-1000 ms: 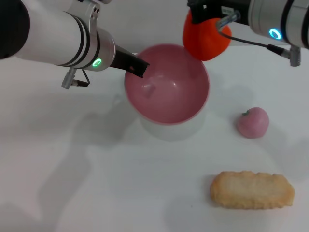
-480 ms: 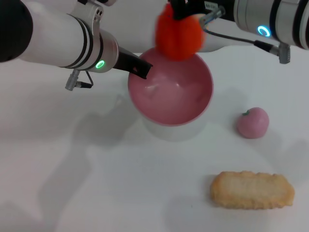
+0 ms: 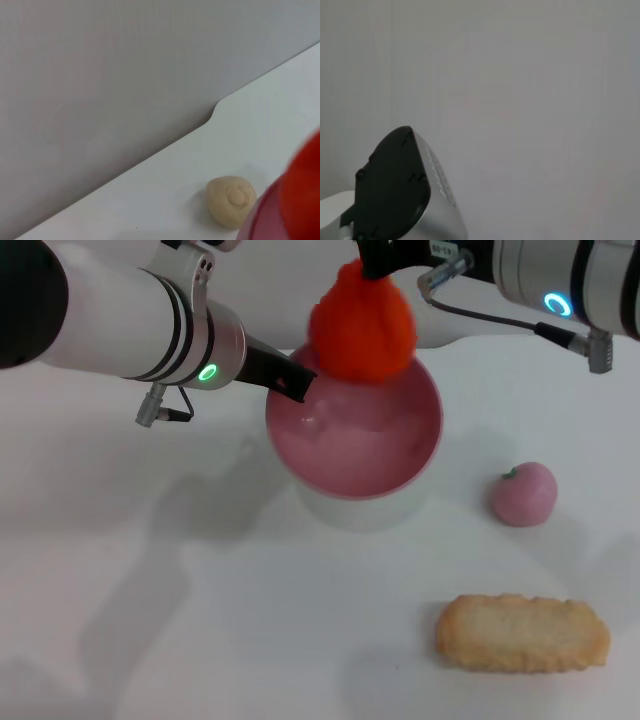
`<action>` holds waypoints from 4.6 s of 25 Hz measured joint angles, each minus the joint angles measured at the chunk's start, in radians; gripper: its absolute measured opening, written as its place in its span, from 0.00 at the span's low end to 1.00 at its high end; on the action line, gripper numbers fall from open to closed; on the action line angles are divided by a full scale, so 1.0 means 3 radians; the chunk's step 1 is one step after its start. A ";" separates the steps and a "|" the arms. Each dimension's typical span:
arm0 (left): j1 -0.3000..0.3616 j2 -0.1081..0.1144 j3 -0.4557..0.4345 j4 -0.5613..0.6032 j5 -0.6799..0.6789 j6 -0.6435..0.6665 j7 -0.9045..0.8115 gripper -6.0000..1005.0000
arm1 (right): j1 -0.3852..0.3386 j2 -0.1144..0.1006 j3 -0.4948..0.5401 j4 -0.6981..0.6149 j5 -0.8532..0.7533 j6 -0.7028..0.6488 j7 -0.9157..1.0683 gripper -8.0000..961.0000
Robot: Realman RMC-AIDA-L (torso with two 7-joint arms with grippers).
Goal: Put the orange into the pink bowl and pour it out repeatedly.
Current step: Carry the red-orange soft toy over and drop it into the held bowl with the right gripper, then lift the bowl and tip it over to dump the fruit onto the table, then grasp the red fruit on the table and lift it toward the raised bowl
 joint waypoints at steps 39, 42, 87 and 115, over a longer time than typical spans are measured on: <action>-0.0060 0.0011 -0.0100 -0.0020 0.0030 0.0182 0.0027 0.04 | -0.0264 0.0013 0.0105 0.0304 -0.0707 -0.0174 0.0447 0.46; -0.0051 0.0010 -0.0087 -0.0001 0.0032 0.0224 0.0132 0.04 | -0.0356 0.0008 0.0245 0.0442 -0.0741 -0.0213 0.0488 0.51; 0.0934 -0.0015 0.1377 -0.0777 0.1665 0.3863 0.1887 0.04 | -0.1009 -0.0001 0.1025 0.1285 0.0124 -0.0592 -0.0077 0.61; 0.0858 -0.0035 0.1280 -0.0887 0.1016 0.4283 0.2358 0.04 | -0.0926 -0.0013 0.1007 0.1300 0.0202 -0.0577 -0.0077 0.64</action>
